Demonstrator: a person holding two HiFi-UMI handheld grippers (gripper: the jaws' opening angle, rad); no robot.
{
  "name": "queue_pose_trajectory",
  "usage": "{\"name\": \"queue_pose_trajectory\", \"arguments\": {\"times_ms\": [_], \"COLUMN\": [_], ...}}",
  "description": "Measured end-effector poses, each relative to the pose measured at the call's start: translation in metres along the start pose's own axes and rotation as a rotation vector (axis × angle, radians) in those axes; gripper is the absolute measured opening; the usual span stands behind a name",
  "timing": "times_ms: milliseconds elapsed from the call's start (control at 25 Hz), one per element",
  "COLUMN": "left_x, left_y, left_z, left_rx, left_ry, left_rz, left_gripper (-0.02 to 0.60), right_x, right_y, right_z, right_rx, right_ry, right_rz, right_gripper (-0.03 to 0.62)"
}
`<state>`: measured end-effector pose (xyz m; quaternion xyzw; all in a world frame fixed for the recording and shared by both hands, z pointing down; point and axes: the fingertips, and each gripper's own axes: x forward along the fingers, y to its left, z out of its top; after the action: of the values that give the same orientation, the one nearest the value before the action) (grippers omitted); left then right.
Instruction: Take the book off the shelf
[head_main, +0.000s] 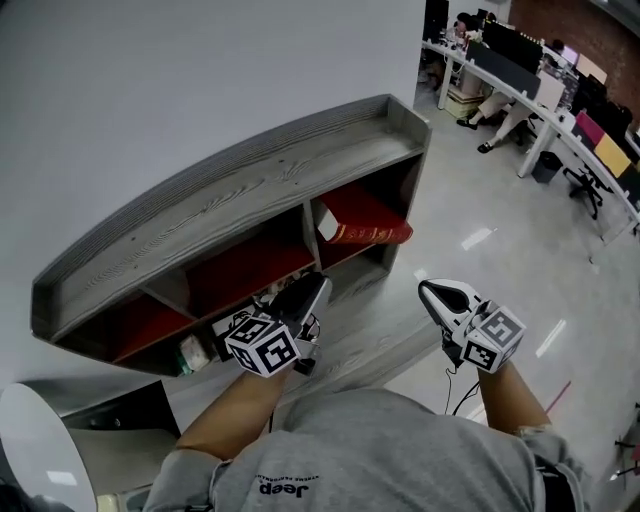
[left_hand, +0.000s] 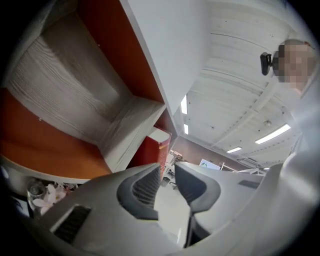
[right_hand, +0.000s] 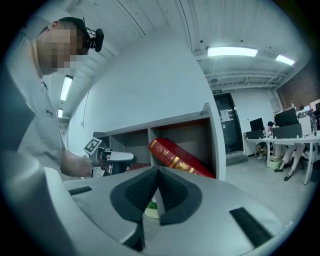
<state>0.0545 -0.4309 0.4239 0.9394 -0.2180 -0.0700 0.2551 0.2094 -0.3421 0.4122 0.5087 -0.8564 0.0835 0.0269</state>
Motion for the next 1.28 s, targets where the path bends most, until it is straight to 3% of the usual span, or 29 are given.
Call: {"name": "queue_pose_trajectory", "arguments": {"times_ms": [240,640,760,1280], "left_x": [0.048,0.108,0.122,0.147], "left_y": [0.001,0.018,0.024,0.048], "left_z": [-0.012,-0.014,-0.009,0.016], "left_rx": [-0.025,-0.222,-0.249,-0.343], "left_ry": [0.013,-0.009,-0.029,-0.154], "left_rz": [0.086,0.211,0.258,0.383], "left_gripper": [0.229,0.452,0.477,0.476], "right_x": [-0.017,-0.047,-0.059,-0.090], "right_y": [-0.036,-0.058,-0.065,-0.077], "right_z": [-0.004,-0.013,-0.016,-0.024], "right_rx": [0.009,0.030,0.041,0.061], "right_ry": [-0.003,0.003,0.004,-0.001], "right_rz": [0.021,0.038,0.025,0.013], "right_gripper": [0.015,0.017,0.017,0.017]}}
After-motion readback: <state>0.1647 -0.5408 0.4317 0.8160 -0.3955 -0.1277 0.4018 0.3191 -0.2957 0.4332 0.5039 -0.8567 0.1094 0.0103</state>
